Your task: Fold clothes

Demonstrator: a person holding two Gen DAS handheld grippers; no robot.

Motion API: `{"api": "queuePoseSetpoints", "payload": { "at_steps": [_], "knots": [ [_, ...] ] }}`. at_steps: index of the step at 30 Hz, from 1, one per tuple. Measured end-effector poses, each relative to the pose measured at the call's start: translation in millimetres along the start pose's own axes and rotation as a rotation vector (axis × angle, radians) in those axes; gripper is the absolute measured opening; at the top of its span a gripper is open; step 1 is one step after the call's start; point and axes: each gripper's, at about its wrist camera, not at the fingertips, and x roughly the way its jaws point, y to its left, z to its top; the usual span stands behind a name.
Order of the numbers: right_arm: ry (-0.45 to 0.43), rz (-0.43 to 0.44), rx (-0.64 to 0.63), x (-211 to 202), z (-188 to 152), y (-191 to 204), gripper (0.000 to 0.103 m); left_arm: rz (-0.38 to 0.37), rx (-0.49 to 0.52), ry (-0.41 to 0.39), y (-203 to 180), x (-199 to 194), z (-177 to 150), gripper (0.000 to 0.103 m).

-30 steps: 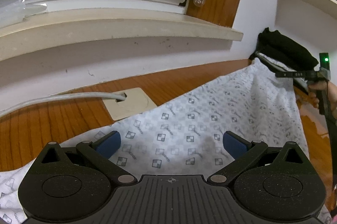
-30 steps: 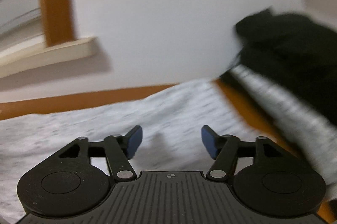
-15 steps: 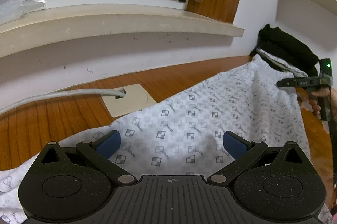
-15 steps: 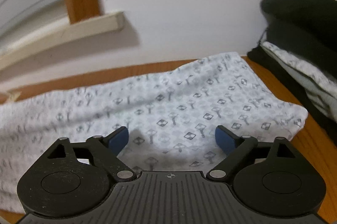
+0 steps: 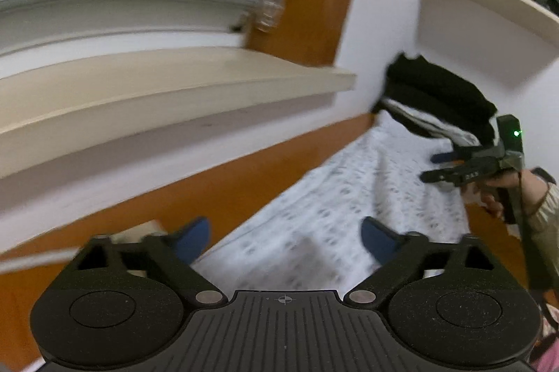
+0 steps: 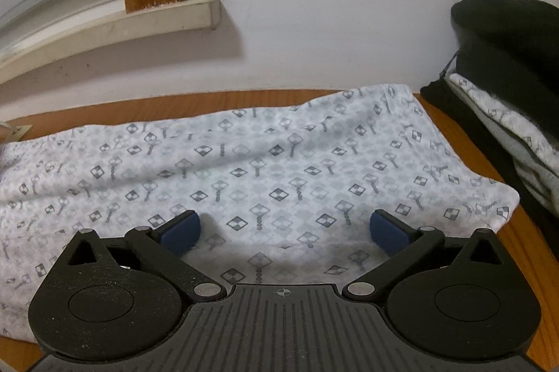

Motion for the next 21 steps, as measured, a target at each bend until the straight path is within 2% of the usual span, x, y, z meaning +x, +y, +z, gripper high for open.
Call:
{"api": "queuePoseSetpoints", "payload": {
  "at_steps": [2, 7, 9, 14, 16, 17, 18, 20, 21],
  "knots": [
    [0.000, 0.003, 0.000, 1, 1, -1, 0.103, 0.023, 0.037, 0.037, -12, 22, 8, 0.069],
    [0.001, 0.000, -0.003, 1, 1, -1, 0.103, 0.043, 0.086, 0.133, -28, 69, 12, 0.069],
    [0.001, -0.002, -0.004, 1, 1, 0, 0.103, 0.050, 0.104, 0.134, -30, 75, 9, 0.065],
    [0.001, -0.002, -0.004, 1, 1, 0, 0.103, 0.032, 0.090, 0.137, -27, 78, 10, 0.065],
    [0.002, -0.002, -0.005, 1, 0, 1, 0.103, 0.036, 0.114, 0.133, -28, 79, 10, 0.046],
    [0.002, -0.003, -0.005, 1, 0, 1, 0.103, 0.040, 0.128, 0.128, -30, 78, 9, 0.023],
    [0.002, -0.003, -0.005, 1, 0, 1, 0.103, 0.043, 0.141, 0.124, -31, 77, 8, 0.009],
    [0.002, -0.003, -0.004, 1, 0, 0, 0.103, 0.036, 0.129, 0.098, -30, 73, 10, 0.002],
    [0.002, -0.003, -0.004, 1, 0, 0, 0.103, 0.036, 0.121, 0.065, -28, 68, 11, 0.002]
  ]
}}
